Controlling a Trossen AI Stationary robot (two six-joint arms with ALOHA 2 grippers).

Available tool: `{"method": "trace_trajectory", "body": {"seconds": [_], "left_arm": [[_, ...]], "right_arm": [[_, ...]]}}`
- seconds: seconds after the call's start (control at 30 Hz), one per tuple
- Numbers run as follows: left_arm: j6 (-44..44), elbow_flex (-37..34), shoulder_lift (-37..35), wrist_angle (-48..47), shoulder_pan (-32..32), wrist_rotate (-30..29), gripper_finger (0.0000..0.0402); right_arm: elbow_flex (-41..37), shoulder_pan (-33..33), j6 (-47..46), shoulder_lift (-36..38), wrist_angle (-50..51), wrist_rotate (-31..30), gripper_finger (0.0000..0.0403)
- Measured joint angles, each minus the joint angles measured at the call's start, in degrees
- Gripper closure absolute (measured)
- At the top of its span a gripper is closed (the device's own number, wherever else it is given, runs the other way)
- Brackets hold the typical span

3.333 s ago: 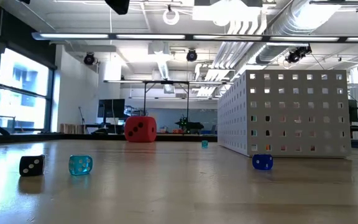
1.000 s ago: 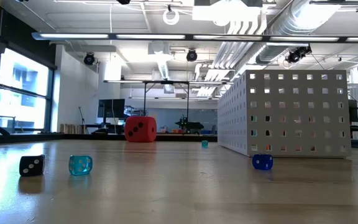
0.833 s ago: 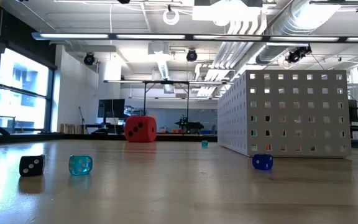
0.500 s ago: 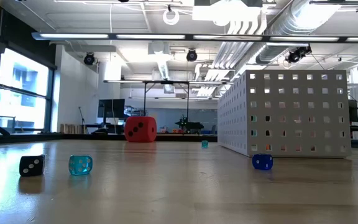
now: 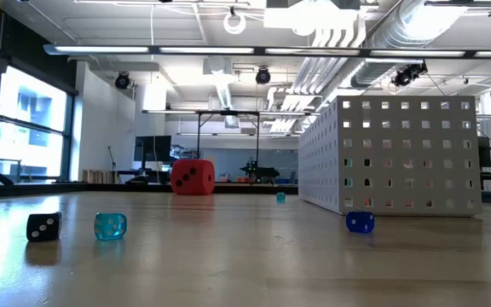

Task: Pick & Place Dice
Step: Put the purple die into the white bin

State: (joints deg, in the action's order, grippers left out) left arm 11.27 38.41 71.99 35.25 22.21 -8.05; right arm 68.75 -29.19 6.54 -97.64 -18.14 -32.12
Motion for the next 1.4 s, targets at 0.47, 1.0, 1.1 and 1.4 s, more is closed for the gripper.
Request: {"method": "trace_trajectory", "body": {"seconds": [0.47,1.0,1.1,1.4], "left_arm": [[1.99,0.02,0.02,0.14,0.93,-1.05,0.0002],[1.94,0.42,-0.04,0.09,0.73,-1.8,0.0002],[2.03,0.42,-0.04,-0.15,0.76,-1.54,0.0002],[2.23,0.35,-0.04,0.75,0.82,-3.01,0.0002]], "right_arm": [[0.04,0.48,-2.09,-0.95,-3.75,1.73,0.0041],[-0.04,-6.79,8.59,-1.27,-4.02,-18.51,0.0041],[-0.04,-8.18,9.56,-1.27,-4.14,-19.07,0.0041],[-0.04,-9.5,4.0,-1.25,-3.85,-21.6,0.0041]]}}
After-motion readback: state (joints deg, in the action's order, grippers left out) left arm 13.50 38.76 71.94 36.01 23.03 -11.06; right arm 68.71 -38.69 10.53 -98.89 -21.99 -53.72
